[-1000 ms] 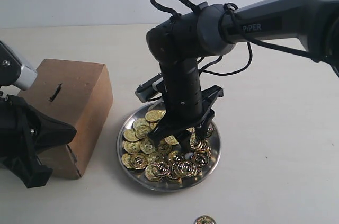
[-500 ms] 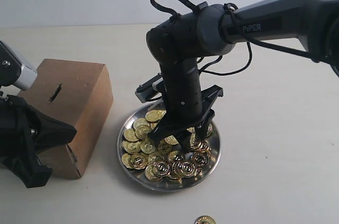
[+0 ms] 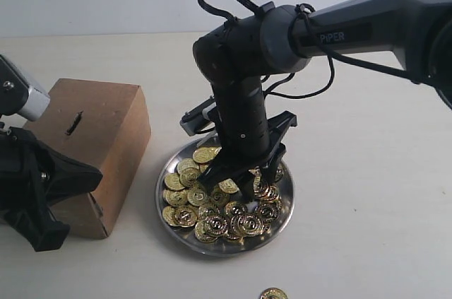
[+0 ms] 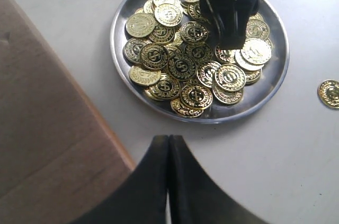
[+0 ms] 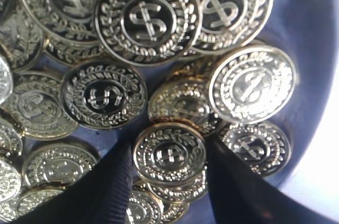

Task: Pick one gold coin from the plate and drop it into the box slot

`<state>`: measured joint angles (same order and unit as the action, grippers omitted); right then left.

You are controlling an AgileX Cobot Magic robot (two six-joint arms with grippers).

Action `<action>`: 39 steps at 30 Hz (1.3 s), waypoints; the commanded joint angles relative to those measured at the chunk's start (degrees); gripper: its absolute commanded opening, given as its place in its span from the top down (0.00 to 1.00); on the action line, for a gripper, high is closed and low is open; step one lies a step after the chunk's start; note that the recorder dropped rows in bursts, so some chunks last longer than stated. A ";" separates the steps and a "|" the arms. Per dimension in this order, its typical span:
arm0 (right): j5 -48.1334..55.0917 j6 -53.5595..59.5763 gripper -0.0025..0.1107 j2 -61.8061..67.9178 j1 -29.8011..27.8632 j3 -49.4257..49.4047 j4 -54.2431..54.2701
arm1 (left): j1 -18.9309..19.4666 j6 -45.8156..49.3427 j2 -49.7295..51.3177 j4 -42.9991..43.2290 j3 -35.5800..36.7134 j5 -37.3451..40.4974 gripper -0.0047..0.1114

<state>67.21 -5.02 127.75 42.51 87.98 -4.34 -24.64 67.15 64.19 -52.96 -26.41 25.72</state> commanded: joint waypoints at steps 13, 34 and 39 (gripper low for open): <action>-1.66 0.26 0.56 1.22 -0.16 -0.16 -1.90 | -0.30 0.02 0.22 -0.31 -0.28 0.64 0.96; -2.53 0.89 0.58 1.00 -0.16 -0.05 -0.20 | -0.30 0.02 0.22 -0.31 -0.28 0.64 0.96; -2.53 0.89 0.57 1.00 -0.16 -0.05 0.07 | -0.30 0.02 0.22 -0.31 -0.28 0.77 0.96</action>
<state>67.18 -4.44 127.75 42.51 88.06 -4.47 -24.64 67.15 64.19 -52.96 -26.41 26.28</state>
